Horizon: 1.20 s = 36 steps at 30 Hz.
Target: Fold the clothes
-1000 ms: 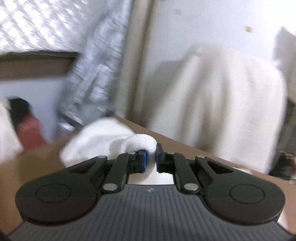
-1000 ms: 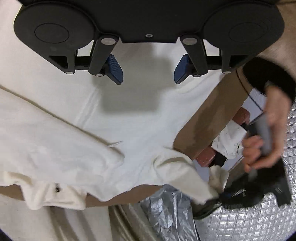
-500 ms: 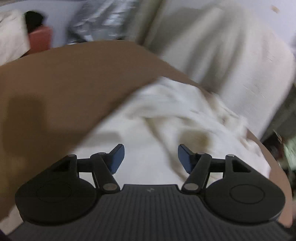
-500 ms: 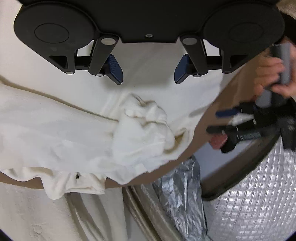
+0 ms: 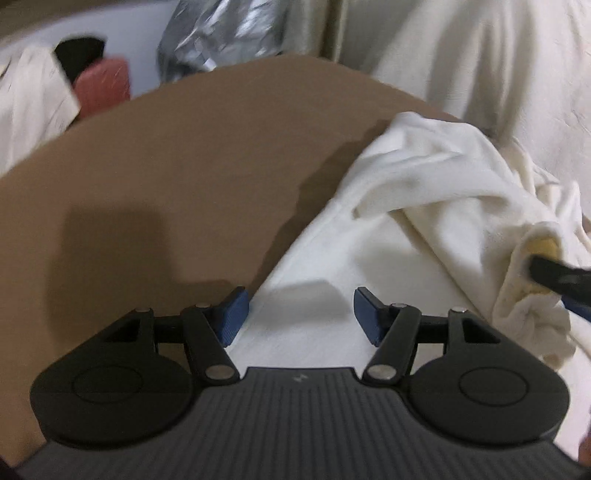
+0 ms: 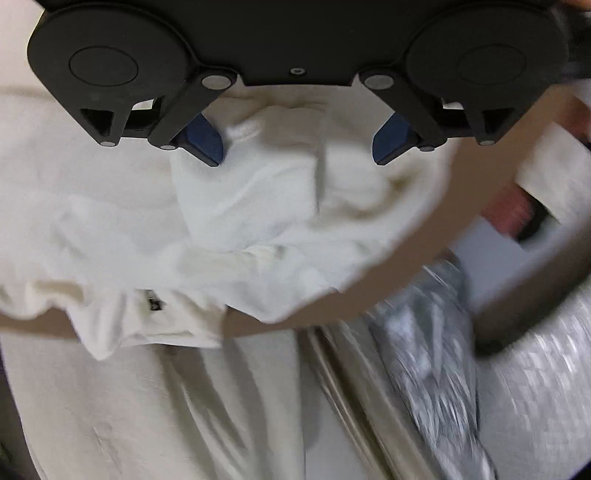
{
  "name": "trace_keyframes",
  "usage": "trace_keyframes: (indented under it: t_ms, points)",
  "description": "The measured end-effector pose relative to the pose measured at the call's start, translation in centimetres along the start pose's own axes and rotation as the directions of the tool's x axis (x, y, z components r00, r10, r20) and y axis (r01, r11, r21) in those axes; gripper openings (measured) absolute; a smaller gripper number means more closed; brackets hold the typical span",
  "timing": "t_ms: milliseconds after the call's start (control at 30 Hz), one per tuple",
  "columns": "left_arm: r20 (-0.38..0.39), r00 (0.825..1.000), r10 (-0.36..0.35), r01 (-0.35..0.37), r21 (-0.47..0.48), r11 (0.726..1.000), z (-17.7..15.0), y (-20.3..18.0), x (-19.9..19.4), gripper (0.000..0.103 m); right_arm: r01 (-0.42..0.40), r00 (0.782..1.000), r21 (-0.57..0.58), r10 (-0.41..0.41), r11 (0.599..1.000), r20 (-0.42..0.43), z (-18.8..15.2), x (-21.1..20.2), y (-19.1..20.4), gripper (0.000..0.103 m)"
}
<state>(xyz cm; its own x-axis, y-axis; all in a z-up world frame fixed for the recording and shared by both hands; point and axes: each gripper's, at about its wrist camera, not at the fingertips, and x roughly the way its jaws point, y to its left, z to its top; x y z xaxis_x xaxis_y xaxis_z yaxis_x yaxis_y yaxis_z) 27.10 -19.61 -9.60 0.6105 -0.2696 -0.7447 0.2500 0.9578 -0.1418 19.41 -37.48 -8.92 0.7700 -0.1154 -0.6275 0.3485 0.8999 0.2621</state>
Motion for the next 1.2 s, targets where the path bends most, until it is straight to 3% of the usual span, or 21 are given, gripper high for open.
trace_keyframes:
  t_ms: [33,67,100,167,233,300,367,400,467,533,633,700,733,767,833,933,967,1067,1133,1167,1200]
  points:
    - [0.003,1.0,-0.003,0.003,0.004,1.0,0.1,-0.2,0.2,0.062,0.029,1.0,-0.059,-0.03,0.998,-0.009,-0.1,0.7,0.3,0.086]
    - [0.001,1.0,0.005,-0.005,0.007,1.0,0.1,-0.2,0.5,0.062,0.062,0.998,-0.116,-0.063,0.991,-0.005,-0.2,1.1,0.4,0.059]
    - [-0.007,1.0,0.028,-0.027,0.015,1.0,0.1,-0.2,0.8,0.062,0.061,0.998,-0.141,-0.061,0.988,0.005,0.1,0.8,0.1,0.05]
    - [-0.043,0.995,0.086,-0.085,0.015,0.996,0.0,0.2,1.8,0.061,0.036,0.998,-0.194,-0.027,0.98,0.051,1.1,-1.0,-0.5,0.044]
    - [-0.065,0.995,0.081,-0.082,-0.026,0.996,0.1,1.2,2.0,0.061,0.002,0.989,-0.291,0.042,0.957,0.145,2.2,-4.6,-1.2,0.044]
    - [-0.071,0.996,0.059,-0.064,-0.072,0.995,0.4,1.9,1.8,0.06,-0.015,0.959,-0.419,0.131,0.908,0.25,3.0,-8.9,-1.9,0.044]
    - [-0.074,0.996,0.041,-0.047,-0.081,0.996,0.4,1.9,1.8,0.06,-0.122,0.92,-0.466,0.276,0.876,0.277,3.0,-12.8,-4.6,0.046]
    - [-0.079,0.996,0.036,-0.042,-0.077,0.996,0.4,1.7,1.9,0.06,-0.157,0.91,-0.46,0.308,0.874,0.276,2.6,-14.1,-6.1,0.048]
    - [-0.072,0.995,0.072,-0.075,-0.032,0.997,0.2,0.9,1.9,0.06,-0.163,0.916,-0.438,0.301,0.884,0.266,1.0,-15.4,-9.5,0.052]
    - [-0.058,0.993,0.1,-0.1,-0.006,0.995,0.3,-0.1,1.8,0.06,-0.103,0.949,-0.41,0.214,0.906,0.234,-0.9,-14.9,-12.9,0.052]
    - [0.024,1.0,0.002,-0.001,-0.059,0.998,0.8,-0.2,0.4,0.061,0.049,0.981,-0.262,0.003,0.964,0.192,-3.7,-12.6,-18.2,0.052]
    - [0.085,0.991,-0.107,0.118,-0.134,0.984,1.1,0.2,-0.5,0.064,0.102,0.987,-0.021,-0.098,0.995,0.131,-3.9,-10.9,-21.9,0.053]
    - [0.11,0.98,-0.163,0.18,-0.168,0.969,1.3,0.4,-0.8,0.064,0.074,0.992,0.108,-0.084,0.991,0.098,-3.6,-10.3,-23.7,0.054]
    - [0.13,0.971,-0.201,0.223,-0.184,0.957,1.3,0.4,-0.8,0.064,-0.002,0.997,0.228,-0.017,0.974,0.08,-3.3,-10.0,-25.2,0.056]
    - [0.161,0.95,-0.268,0.298,-0.204,0.932,1.2,0.3,-0.6,0.065,-0.18,0.983,0.394,0.158,0.901,0.089,-2.7,-9.9,-27.0,0.057]
    - [0.125,0.931,-0.343,0.365,-0.271,0.891,1.2,0.0,1.5,0.07,-0.333,0.942,0.445,0.312,0.831,0.122,-2.7,-10.0,-26.9,0.068]
    - [0.103,0.929,-0.355,0.37,-0.298,0.88,1.2,-0.2,2.4,0.07,-0.338,0.94,0.439,0.323,0.832,0.111,-2.8,-9.8,-26.5,0.074]
    - [0.039,0.918,-0.394,0.379,-0.378,0.845,1.2,-0.8,5.2,0.078,-0.308,0.949,0.382,0.307,0.871,0.066,-3.1,-8.9,-25.0,0.076]
    - [0.03,0.925,-0.378,0.364,-0.354,0.861,1.4,-1.5,5.6,0.079,-0.276,0.959,0.316,0.28,0.908,0.033,-2.7,-8.1,-24.0,0.078]
    - [0.027,0.929,-0.369,0.355,-0.34,0.871,1.6,-1.9,5.8,0.075,-0.257,0.965,0.275,0.262,0.926,0.022,-2.3,-7.7,-23.5,0.078]
    - [0.025,0.933,-0.359,0.347,-0.325,0.88,1.7,-2.2,5.9,0.039,-0.23,0.973,0.212,0.231,0.95,0.022,-2.0,-7.1,-22.8,0.078]
